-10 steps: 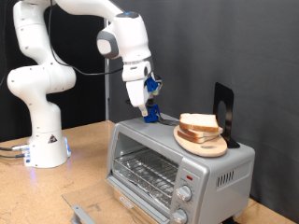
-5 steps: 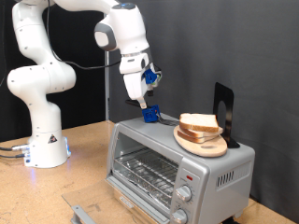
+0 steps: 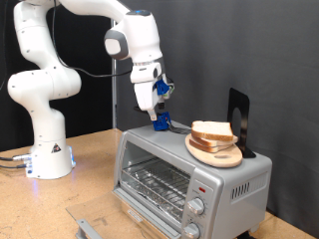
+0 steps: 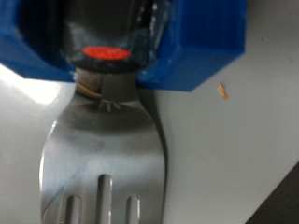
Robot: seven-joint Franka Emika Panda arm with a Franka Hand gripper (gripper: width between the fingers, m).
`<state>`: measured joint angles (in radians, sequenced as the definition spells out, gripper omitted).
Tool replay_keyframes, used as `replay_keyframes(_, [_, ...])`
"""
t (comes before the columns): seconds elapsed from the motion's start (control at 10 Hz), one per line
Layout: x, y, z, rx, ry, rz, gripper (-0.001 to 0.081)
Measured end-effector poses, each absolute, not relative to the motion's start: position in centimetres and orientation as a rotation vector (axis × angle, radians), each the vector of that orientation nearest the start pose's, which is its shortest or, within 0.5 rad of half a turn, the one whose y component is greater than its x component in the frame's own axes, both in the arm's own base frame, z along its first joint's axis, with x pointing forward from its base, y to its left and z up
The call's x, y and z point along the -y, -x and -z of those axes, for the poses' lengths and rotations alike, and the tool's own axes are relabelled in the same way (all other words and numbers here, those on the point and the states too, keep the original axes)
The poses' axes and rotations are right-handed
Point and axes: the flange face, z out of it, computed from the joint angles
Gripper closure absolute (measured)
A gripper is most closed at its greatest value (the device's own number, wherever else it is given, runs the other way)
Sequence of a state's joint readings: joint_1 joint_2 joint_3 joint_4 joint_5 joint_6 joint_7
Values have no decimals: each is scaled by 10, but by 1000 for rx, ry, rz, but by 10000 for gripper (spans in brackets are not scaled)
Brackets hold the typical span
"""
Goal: Make a piece of toast with the oven
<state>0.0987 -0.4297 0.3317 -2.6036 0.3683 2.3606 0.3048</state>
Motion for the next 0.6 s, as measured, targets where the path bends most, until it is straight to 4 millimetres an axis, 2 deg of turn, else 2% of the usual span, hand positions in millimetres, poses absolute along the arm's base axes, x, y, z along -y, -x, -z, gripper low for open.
replay_keyframes(0.6, [-182,-380,-391,-184,2940,202,124])
